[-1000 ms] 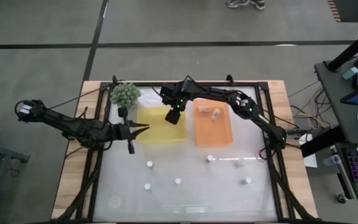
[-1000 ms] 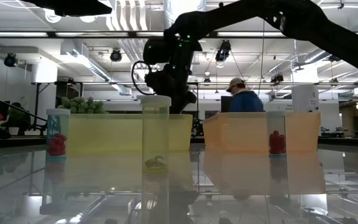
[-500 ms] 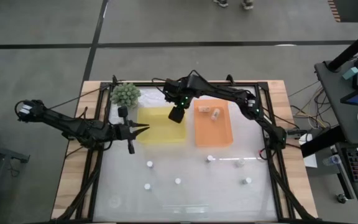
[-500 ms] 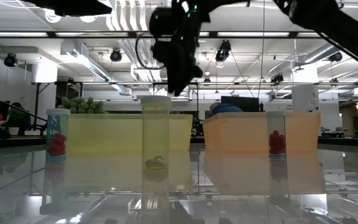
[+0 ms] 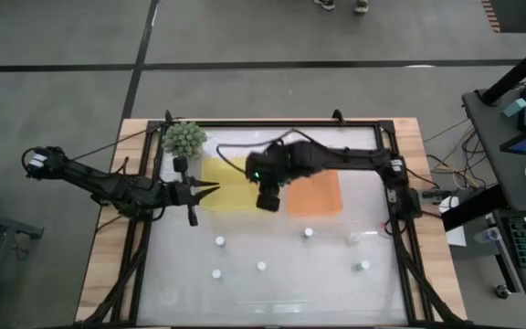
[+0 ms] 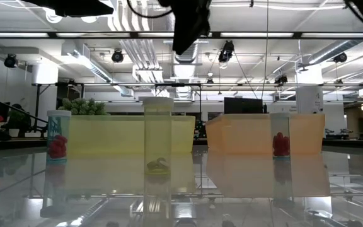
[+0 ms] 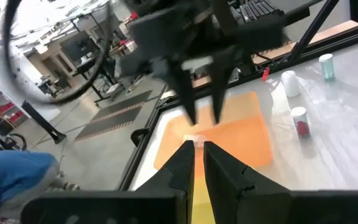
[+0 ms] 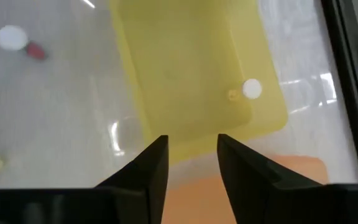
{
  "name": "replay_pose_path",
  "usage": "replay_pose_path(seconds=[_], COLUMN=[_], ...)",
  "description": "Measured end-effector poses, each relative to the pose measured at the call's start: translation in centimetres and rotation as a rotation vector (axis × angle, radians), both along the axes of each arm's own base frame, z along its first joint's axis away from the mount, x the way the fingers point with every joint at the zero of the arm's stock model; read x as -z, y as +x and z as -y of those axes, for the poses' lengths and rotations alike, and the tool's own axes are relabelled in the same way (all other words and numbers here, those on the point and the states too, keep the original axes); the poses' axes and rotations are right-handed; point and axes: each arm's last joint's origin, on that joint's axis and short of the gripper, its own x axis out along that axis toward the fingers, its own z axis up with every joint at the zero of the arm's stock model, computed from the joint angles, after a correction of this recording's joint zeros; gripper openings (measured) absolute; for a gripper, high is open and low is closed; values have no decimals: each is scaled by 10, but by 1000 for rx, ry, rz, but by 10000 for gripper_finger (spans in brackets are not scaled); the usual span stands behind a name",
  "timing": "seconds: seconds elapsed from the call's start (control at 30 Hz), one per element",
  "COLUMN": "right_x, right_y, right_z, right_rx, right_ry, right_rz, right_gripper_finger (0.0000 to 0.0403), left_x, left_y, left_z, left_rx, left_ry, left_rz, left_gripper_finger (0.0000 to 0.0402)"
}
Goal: Pick and place medicine bottles into bin by pill shape (circle, oval)
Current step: Put the right blue pill bottle into the orange bin
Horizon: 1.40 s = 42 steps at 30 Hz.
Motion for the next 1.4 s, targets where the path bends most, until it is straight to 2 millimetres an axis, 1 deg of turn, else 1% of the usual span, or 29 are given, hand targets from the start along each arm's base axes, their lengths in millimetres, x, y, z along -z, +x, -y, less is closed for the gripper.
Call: replay_pose_path(seconds=[0.1,0.23,0.37,0.57,0.8,1.0,1.07,1.2,1.4], right_x=[1,5,13,31,54,70,76,87,101], right_y=[-15,-38,-62,-93,-127,-151,-157,-166,-173], right_z=[-19,-38,-55,-71,-78,-77,-75,-72,-70], right_rx=[-8,-29,-75,-146,-240,-311,-333,-369,-389], right_ry=[-2,13,28,50,45,17,-2,-40,-67], right_rz=[10,45,127,287,450,600,652,747,811], right_gripper_finger=[123,117,110,99,84,70,66,61,59], left_x=[0,0,0,-1,-7,-1,1,9,21], left_y=[0,0,1,5,14,23,27,36,47], left_z=[0,0,0,2,5,8,9,12,16], left_rx=[-1,-1,0,1,2,0,0,-9,-24], left_ry=[-8,-10,-11,-12,-41,-41,-47,-133,-289], left_rz=[3,6,6,10,105,83,91,88,77], left_gripper_finger=[19,19,19,19,19,19,19,19,19])
